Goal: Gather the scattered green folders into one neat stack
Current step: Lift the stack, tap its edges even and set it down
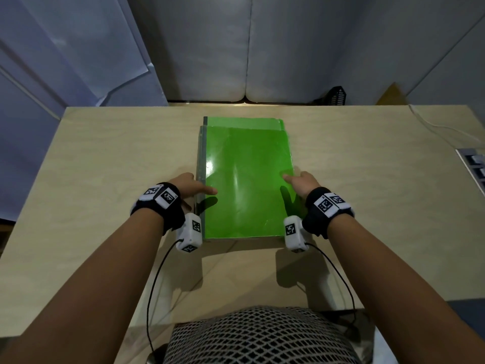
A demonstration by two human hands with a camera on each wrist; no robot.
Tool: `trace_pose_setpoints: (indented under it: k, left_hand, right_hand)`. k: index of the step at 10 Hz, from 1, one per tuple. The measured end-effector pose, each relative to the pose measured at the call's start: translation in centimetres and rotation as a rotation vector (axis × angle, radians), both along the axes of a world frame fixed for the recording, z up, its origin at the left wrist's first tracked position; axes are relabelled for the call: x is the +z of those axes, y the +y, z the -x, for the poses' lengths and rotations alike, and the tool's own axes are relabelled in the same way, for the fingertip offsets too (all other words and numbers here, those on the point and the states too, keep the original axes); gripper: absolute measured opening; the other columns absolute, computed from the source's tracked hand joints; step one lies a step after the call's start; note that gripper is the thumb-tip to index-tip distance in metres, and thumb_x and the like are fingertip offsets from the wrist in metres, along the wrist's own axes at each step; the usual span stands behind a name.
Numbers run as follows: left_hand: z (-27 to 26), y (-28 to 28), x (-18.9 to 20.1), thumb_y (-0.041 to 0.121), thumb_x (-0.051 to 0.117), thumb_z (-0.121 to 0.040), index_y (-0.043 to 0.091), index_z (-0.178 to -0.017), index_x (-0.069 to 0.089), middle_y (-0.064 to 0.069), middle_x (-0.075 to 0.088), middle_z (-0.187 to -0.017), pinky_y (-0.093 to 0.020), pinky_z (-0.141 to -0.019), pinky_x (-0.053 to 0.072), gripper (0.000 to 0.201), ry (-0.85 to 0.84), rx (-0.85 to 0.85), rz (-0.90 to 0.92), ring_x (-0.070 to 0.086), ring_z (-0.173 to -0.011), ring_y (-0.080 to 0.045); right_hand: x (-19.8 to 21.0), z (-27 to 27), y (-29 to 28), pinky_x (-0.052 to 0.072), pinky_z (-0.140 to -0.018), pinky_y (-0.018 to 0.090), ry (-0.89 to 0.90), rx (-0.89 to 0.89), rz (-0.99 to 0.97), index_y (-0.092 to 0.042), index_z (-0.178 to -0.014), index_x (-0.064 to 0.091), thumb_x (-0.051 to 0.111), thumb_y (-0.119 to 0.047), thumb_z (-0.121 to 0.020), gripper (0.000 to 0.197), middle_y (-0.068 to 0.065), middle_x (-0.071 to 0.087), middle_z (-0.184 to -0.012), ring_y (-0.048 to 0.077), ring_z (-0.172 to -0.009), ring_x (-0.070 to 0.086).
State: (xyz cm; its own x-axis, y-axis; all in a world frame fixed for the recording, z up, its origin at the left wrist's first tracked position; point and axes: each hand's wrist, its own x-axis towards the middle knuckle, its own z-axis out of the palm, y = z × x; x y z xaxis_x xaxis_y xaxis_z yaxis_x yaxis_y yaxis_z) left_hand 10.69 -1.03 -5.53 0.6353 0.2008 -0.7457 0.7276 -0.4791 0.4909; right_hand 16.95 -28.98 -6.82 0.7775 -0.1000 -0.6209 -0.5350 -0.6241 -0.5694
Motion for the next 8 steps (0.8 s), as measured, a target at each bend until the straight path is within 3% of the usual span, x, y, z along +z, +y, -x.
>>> trace_pose_setpoints:
  k: [1, 3, 5, 6, 7, 8]
  left_hand:
    - [-0.2, -0.5, 0.1, 0.041, 0.077, -0.075, 0.000, -0.145, 0.032, -0.020, 0.043, -0.143, -0.052, -0.098, 0.049, 0.093, -0.018, 0.009, 0.023, 0.047, -0.126, -0.038]
    - [-0.7, -1.6, 0.5, 0.034, 0.071, -0.083, -0.003, -0.144, 0.032, -0.023, 0.042, -0.145, -0.050, -0.101, 0.047, 0.082, 0.011, -0.012, -0.007, 0.048, -0.126, -0.040]
    - [-0.1, -0.3, 0.2, 0.034, 0.068, -0.086, 0.001, -0.148, 0.027, -0.019, 0.035, -0.151, -0.050, -0.098, 0.048, 0.082, -0.025, 0.041, 0.039, 0.041, -0.134, -0.037]
    - [1.0, 0.9, 0.5, 0.031, 0.066, -0.088, 0.009, -0.153, 0.018, -0.015, 0.032, -0.154, -0.044, -0.090, 0.046, 0.083, -0.059, 0.036, 0.012, 0.042, -0.133, -0.035]
    - [2.0, 2.8, 0.8, 0.028, 0.065, -0.089, 0.010, -0.149, 0.028, -0.016, 0.048, -0.143, -0.040, -0.090, 0.047, 0.072, -0.060, -0.037, -0.050, 0.053, -0.122, -0.033]
    - [4.1, 4.2, 0.9, 0.028, 0.064, -0.090, 0.009, -0.139, 0.042, -0.015, 0.062, -0.126, -0.030, -0.081, 0.046, 0.057, -0.042, -0.150, -0.115, 0.061, -0.109, -0.027]
  right_hand:
    - [0.4, 0.1, 0.3, 0.035, -0.110, 0.046, 0.038, -0.030, -0.073, 0.003, -0.148, 0.024, 0.054, -0.040, -0.095, 0.074, 0.021, 0.031, -0.154, 0.039, -0.138, 0.036]
    - [0.9, 0.1, 1.0, 0.036, -0.107, 0.042, 0.051, -0.044, -0.081, 0.003, -0.145, 0.032, 0.055, -0.039, -0.095, 0.070, 0.020, 0.036, -0.152, 0.037, -0.136, 0.040]
    - [1.5, 0.6, 0.8, 0.034, -0.110, 0.043, 0.024, 0.044, 0.022, -0.002, -0.150, 0.023, 0.050, -0.047, -0.095, 0.076, 0.017, 0.029, -0.156, 0.035, -0.140, 0.035]
    - [2.0, 1.6, 0.5, 0.032, -0.112, 0.041, -0.028, 0.149, 0.086, -0.006, -0.151, 0.019, 0.044, -0.048, -0.098, 0.073, 0.015, 0.027, -0.157, 0.034, -0.141, 0.033]
    - [2.2, 2.6, -0.5, 0.032, -0.112, 0.040, -0.067, 0.269, 0.119, -0.010, -0.152, 0.020, 0.041, -0.048, -0.099, 0.069, 0.015, 0.033, -0.155, 0.033, -0.138, 0.039]
    - [1.6, 4.1, -2.0, 0.033, -0.112, 0.039, -0.081, 0.302, 0.130, -0.009, -0.151, 0.021, 0.043, -0.045, -0.099, 0.066, 0.017, 0.037, -0.152, 0.032, -0.137, 0.041]
